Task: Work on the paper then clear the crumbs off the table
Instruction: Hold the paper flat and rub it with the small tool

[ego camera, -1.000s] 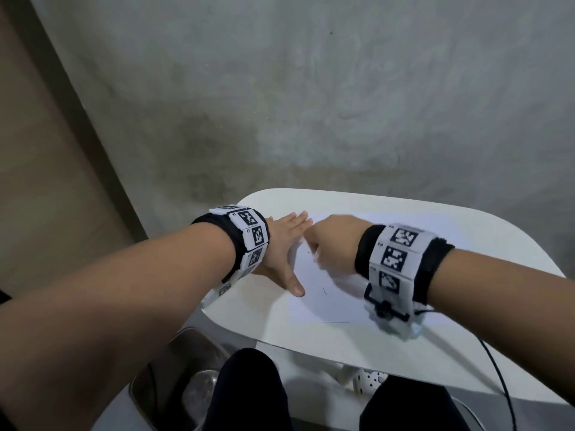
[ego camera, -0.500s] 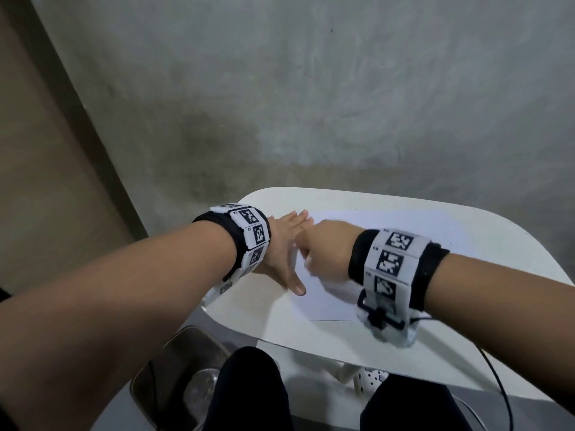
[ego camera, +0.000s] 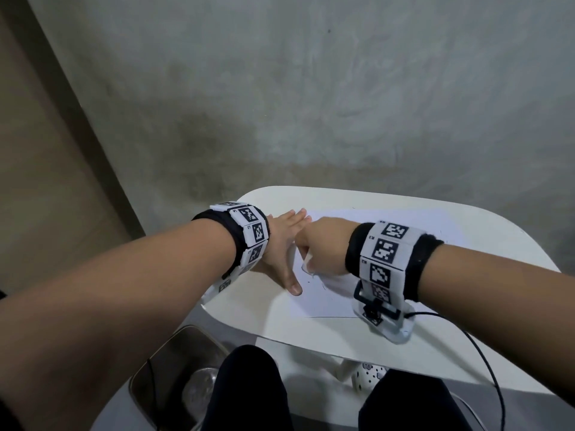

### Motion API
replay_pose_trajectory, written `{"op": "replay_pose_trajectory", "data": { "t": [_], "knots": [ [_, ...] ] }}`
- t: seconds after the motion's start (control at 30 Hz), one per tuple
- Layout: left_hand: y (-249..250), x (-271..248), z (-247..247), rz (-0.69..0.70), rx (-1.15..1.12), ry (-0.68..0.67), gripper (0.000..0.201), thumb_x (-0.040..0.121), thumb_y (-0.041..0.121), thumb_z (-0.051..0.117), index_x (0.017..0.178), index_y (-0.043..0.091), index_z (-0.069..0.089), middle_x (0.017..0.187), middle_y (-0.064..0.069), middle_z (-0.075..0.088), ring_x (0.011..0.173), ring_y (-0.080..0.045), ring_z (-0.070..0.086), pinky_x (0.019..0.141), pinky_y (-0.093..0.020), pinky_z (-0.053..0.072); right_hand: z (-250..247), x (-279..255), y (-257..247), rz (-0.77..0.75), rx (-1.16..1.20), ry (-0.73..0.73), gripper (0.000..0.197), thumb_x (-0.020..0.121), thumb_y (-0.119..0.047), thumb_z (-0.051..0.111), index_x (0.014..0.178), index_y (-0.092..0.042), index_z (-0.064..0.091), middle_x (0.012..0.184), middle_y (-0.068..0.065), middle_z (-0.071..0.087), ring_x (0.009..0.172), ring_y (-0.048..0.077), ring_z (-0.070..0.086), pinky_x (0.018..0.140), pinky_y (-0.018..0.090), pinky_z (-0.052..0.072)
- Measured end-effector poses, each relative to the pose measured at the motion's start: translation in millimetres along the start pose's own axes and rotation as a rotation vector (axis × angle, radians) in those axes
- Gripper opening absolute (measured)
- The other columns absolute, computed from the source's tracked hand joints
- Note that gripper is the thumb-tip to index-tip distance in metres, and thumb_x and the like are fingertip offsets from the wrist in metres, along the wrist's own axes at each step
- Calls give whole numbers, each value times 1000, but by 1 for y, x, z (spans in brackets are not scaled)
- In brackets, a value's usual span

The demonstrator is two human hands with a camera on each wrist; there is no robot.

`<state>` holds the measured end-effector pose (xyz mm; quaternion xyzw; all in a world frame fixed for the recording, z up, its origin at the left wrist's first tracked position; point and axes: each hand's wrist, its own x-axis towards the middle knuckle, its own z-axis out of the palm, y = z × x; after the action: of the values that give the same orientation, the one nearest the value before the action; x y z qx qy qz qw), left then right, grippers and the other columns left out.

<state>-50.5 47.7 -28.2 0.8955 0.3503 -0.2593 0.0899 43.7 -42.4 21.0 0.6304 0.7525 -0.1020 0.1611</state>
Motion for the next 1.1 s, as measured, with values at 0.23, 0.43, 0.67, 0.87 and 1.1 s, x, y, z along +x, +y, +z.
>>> {"op": "replay_pose_trajectory", "data": {
  "t": [0.23, 0.43, 0.67, 0.87, 1.1],
  "knots": [
    [2, 1, 1, 12, 8, 39, 143, 64, 63, 79, 150, 15, -24, 158, 0, -29, 147, -16, -20, 121, -42, -1, -3, -5, 1, -59, -113, -53, 20, 95, -17, 52, 112, -14, 62, 116, 4, 63, 94, 20, 50, 57, 29, 33],
    [0, 6, 5, 24, 28, 43, 144, 63, 69, 75, 150, 12, -24, 158, -4, -30, 147, -19, -21, 121, -43, -1, 4, -4, 7, -58, -152, -135, 26, 93, -17, 54, 117, -11, 62, 82, -2, 53, 80, 18, 46, 48, 16, 26],
    [2, 0, 1, 27, 21, 29, 140, 66, 65, 76, 150, 14, -25, 157, -1, -32, 147, -17, -21, 119, -41, 0, 0, 2, 16, -22, -146, -178, 6, 90, -19, 57, 93, -15, 60, 65, -7, 55, 60, 11, 49, 49, 18, 29],
    [-1, -1, 0, 36, 12, 14, 140, 66, 67, 75, 150, 15, -25, 158, 0, -31, 146, -16, -23, 120, -42, -4, -3, 14, 56, 113, 208, 5, 6, 85, -20, 60, 89, -18, 63, 58, -7, 60, 53, 8, 53, 59, 21, 41],
    [-11, 3, -14, 20, -100, 122, 129, 66, 70, 73, 156, 21, -5, 163, 3, -14, 150, -13, -10, 122, -37, 0, -5, 41, 96, 279, 456, 140, 9, 88, -18, 56, 84, -18, 48, 57, -1, 54, 45, 13, 48, 46, 20, 36]
  ]
}}
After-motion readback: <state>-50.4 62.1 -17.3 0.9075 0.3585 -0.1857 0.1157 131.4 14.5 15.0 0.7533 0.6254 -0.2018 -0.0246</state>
